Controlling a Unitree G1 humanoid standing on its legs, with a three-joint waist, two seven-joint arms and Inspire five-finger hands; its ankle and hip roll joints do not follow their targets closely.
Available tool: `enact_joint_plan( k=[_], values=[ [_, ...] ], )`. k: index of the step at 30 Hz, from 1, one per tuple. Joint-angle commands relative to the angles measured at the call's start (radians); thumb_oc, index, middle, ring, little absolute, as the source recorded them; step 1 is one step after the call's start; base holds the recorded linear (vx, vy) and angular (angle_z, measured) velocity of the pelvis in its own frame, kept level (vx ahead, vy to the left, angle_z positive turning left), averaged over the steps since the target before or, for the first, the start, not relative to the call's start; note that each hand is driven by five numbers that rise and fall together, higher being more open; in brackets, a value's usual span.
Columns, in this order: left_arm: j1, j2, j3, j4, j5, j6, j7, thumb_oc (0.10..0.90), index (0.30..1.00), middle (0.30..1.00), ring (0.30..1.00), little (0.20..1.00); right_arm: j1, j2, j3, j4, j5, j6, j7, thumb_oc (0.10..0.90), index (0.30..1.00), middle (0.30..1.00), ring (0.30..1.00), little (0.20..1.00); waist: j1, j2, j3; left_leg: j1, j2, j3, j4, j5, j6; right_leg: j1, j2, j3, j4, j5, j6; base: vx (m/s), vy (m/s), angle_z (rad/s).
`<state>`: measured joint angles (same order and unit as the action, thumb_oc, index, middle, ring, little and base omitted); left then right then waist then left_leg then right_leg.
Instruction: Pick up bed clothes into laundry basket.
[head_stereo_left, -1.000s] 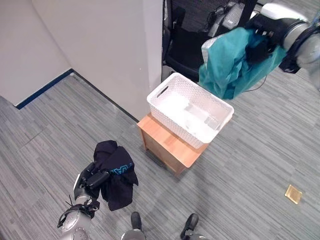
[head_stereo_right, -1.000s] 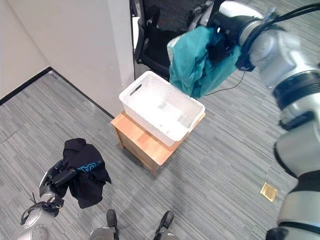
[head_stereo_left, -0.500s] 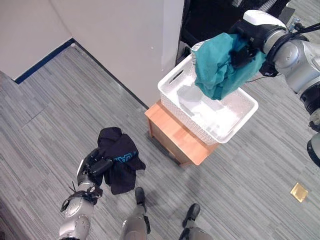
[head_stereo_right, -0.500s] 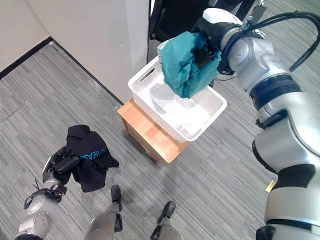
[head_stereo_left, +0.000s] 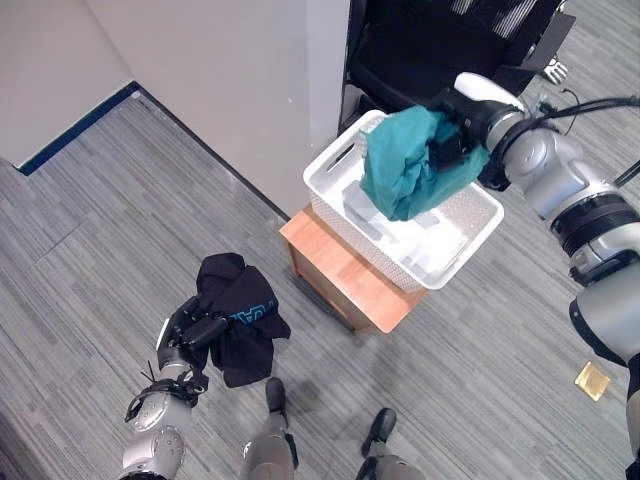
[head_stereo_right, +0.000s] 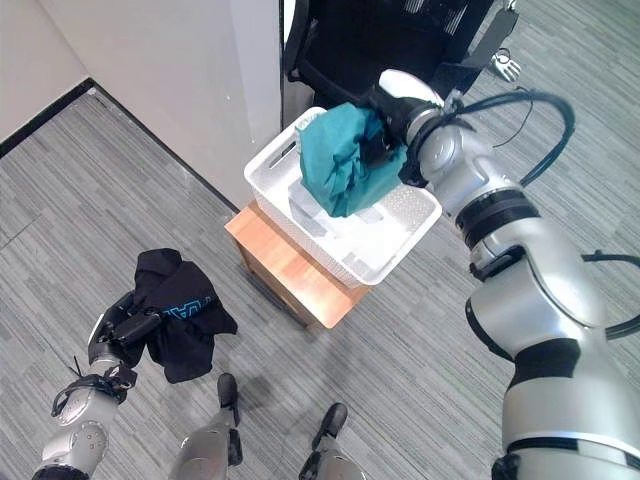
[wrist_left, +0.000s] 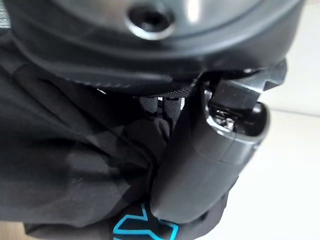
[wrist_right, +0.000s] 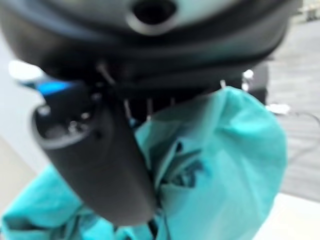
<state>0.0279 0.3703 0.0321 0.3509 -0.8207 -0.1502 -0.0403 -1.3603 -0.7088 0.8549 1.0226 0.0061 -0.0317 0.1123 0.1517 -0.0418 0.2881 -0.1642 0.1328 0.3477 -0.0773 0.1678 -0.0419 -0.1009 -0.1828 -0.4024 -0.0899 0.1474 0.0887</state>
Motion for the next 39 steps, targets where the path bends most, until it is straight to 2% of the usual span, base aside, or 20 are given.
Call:
enact_joint_plan(
  k=[1,5,6,7,11,25,28,30,33,34,36,39],
  values=[
    [-0.039,0.048,0.022,-0.146,0.0,-0.111,-0.002,0.4,0.3,0.3,0.3,0.3,-0.147,0.008,-0.013,0.066,0.014,-0.022,-0.07,0.4,0.3,0.3,0.3,0.3,0.022,-0.035,-0.002,0.03,0.003,-0.003,-0.01,-0.042,-0.098,-0.019,-0.026,0.054,0.033,-0.011,0.079,0.0,0.016,-0.05],
    [-0.049,0.042,0.021,-0.144,0.009,-0.113,0.005,0.4,0.3,0.3,0.3,0.3,-0.073,0.079,-0.037,0.083,-0.033,-0.013,-0.055,0.4,0.3,0.3,0.3,0.3,0.025,-0.025,0.0,0.027,-0.002,-0.001,-0.01,-0.045,-0.095,-0.022,-0.029,0.052,0.034,-0.01,0.08,0.0,0.01,-0.02],
    [-0.051,0.041,0.022,-0.141,0.008,-0.114,0.006,0.4,0.3,0.3,0.3,0.3,-0.073,0.087,-0.037,0.089,-0.04,-0.01,-0.053,0.444,0.366,0.366,0.366,0.366,0.026,-0.025,0.0,0.026,-0.003,-0.001,-0.01,-0.045,-0.095,-0.023,-0.03,0.052,0.033,-0.01,0.08,0.0,0.0,0.0],
    [-0.054,0.042,0.022,-0.147,0.007,-0.114,0.006,0.4,0.3,0.3,0.3,0.3,-0.072,0.097,-0.031,0.103,-0.049,-0.006,-0.039,0.8,0.9,0.9,0.9,0.9,0.028,-0.024,0.0,0.024,-0.003,-0.002,-0.01,-0.045,-0.095,-0.023,-0.03,0.052,0.033,-0.01,0.079,0.0,0.0,0.0],
    [-0.055,0.043,0.025,-0.143,0.007,-0.113,0.004,0.4,0.3,0.3,0.3,0.3,-0.082,0.113,-0.02,0.118,-0.054,0.0,-0.025,0.8,0.9,0.9,0.9,0.9,0.025,-0.025,-0.001,0.02,-0.003,-0.003,-0.01,-0.044,-0.097,-0.026,-0.03,0.052,0.029,-0.008,0.079,0.0,0.001,0.02],
    [-0.069,0.038,0.029,-0.112,-0.004,-0.116,0.003,0.4,0.3,0.3,0.3,0.3,-0.122,0.087,0.02,0.055,-0.125,-0.004,-0.029,0.8,0.9,0.9,0.9,0.9,0.005,-0.031,-0.016,0.037,-0.006,0.009,-0.01,-0.056,-0.095,-0.018,-0.032,0.065,0.027,-0.004,0.082,0.0,0.002,-0.03],
    [-0.078,0.041,0.04,-0.107,0.0,-0.119,0.002,0.4,0.3,0.3,0.3,0.3,-0.106,0.019,0.024,-0.158,-0.118,-0.015,-0.019,0.8,0.9,0.9,0.9,0.9,-0.012,-0.031,-0.024,0.047,-0.009,0.016,-0.01,-0.062,-0.094,-0.014,-0.034,0.071,0.026,-0.003,0.085,0.0,0.0,0.0],
    [-0.074,0.04,0.068,-0.109,0.003,-0.124,0.006,0.4,0.3,0.3,0.3,0.3,-0.077,-0.068,-0.012,-0.364,-0.088,-0.025,-0.017,0.8,0.9,0.9,0.9,0.9,-0.03,-0.034,-0.029,0.045,-0.01,0.036,-0.01,-0.045,-0.082,-0.022,-0.038,0.064,0.027,0.011,0.075,-0.06,0.003,-0.02],
    [-0.074,0.041,0.079,-0.115,0.005,-0.126,0.009,0.4,0.3,0.3,0.3,0.3,-0.054,-0.119,-0.036,-0.455,-0.078,-0.029,-0.016,0.8,0.9,0.9,0.9,0.9,-0.035,-0.035,-0.032,0.048,-0.012,0.038,-0.01,-0.047,-0.081,-0.021,-0.038,0.065,0.027,0.011,0.076,0.0,0.007,-0.04],
    [-0.077,0.044,0.114,-0.105,0.001,-0.139,0.003,0.4,0.3,0.3,0.3,0.3,0.022,-0.308,-0.165,-0.695,0.03,-0.077,-0.041,0.8,0.9,0.9,0.9,0.9,-0.059,-0.034,-0.047,0.059,-0.014,0.043,-0.01,-0.054,-0.08,-0.012,-0.043,0.062,0.028,0.005,0.08,0.04,-0.005,0.01],
    [-0.077,0.05,0.133,-0.1,0.001,-0.149,0.007,0.4,0.3,0.3,0.3,0.3,0.06,-0.393,-0.27,-0.795,0.107,-0.104,-0.077,0.8,0.9,0.9,0.9,0.9,-0.078,-0.032,-0.059,0.067,-0.017,0.045,-0.01,-0.059,-0.079,-0.007,-0.045,0.063,0.03,0.0,0.082,0.05,-0.007,0.09],
    [-0.068,0.073,0.158,-0.113,0.043,-0.157,0.017,0.4,0.3,0.3,0.3,0.3,0.183,-0.514,-0.449,-0.893,0.142,-0.155,-0.131,0.8,0.9,0.9,0.9,0.9,-0.105,-0.03,-0.08,0.087,-0.02,0.05,-0.01,-0.067,-0.078,0.008,-0.046,0.068,0.031,-0.005,0.085,0.05,-0.002,-0.03]
  ],
)
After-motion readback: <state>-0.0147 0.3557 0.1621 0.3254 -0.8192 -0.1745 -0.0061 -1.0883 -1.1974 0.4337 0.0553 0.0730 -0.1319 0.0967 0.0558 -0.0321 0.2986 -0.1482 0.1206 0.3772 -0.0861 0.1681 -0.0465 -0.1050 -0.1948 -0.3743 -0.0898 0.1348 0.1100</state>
